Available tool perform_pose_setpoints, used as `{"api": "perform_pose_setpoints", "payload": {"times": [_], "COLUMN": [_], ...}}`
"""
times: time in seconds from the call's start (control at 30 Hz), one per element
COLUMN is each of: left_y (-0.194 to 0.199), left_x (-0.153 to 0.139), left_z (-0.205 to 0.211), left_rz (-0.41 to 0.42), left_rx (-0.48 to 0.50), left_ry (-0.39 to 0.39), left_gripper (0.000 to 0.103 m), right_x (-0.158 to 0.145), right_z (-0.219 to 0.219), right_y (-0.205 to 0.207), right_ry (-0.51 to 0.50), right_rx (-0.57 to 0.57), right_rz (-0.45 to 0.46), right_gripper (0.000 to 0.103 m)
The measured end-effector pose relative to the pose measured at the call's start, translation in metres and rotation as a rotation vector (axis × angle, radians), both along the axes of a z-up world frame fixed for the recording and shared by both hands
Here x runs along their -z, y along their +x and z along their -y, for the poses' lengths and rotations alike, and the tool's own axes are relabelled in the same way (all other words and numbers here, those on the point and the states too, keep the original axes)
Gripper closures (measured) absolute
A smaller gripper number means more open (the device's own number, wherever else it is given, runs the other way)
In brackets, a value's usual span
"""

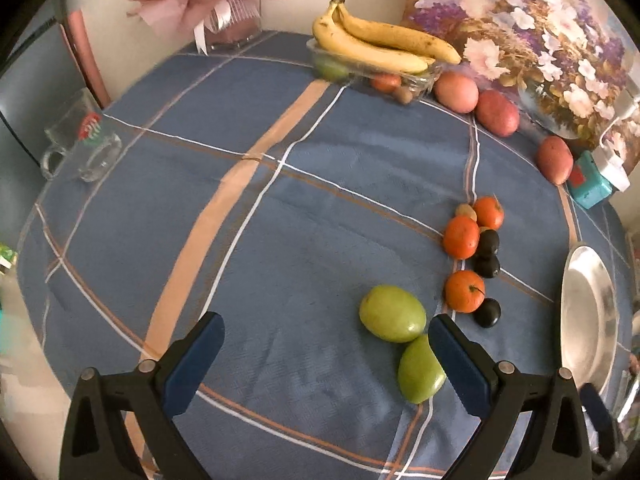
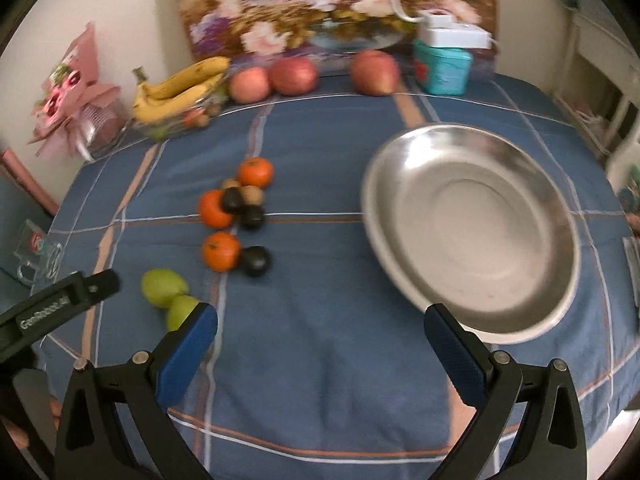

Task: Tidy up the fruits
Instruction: 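Grasp one green mango with the left tool while the right tool grasps the other green mango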

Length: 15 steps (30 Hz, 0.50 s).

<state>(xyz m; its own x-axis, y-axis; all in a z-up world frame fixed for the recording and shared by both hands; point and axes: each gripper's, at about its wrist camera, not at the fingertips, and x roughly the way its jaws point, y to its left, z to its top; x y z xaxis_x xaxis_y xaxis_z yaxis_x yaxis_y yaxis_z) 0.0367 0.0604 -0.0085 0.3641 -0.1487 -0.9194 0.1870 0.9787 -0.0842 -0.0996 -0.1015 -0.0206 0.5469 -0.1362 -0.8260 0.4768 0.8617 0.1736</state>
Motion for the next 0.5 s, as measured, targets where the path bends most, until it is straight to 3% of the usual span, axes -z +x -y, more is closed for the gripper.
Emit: {"api": "perform_pose_setpoints", "payload": {"times": [0.27,0.5], "left_y": [0.018,0.031], "left_x": [0.019,0.035], "left_z": [0.000,0.018], "left_rz": [-0.092,-0.155], "left_rx": [0.004,0.094], "left_ry": [-0.034,-0.061], "left_gripper": [0.000,0.000], "right_x": [0.019,0.037], "right_z": [-0.036,-0.055], "right_y": [0.037,0.058], "right_ry": [0.021,0.025], "right_rx": [-0.113,-0.184], "right_rz": [-0.080,-0.143], "right_gripper": [0.000,0.000]}}
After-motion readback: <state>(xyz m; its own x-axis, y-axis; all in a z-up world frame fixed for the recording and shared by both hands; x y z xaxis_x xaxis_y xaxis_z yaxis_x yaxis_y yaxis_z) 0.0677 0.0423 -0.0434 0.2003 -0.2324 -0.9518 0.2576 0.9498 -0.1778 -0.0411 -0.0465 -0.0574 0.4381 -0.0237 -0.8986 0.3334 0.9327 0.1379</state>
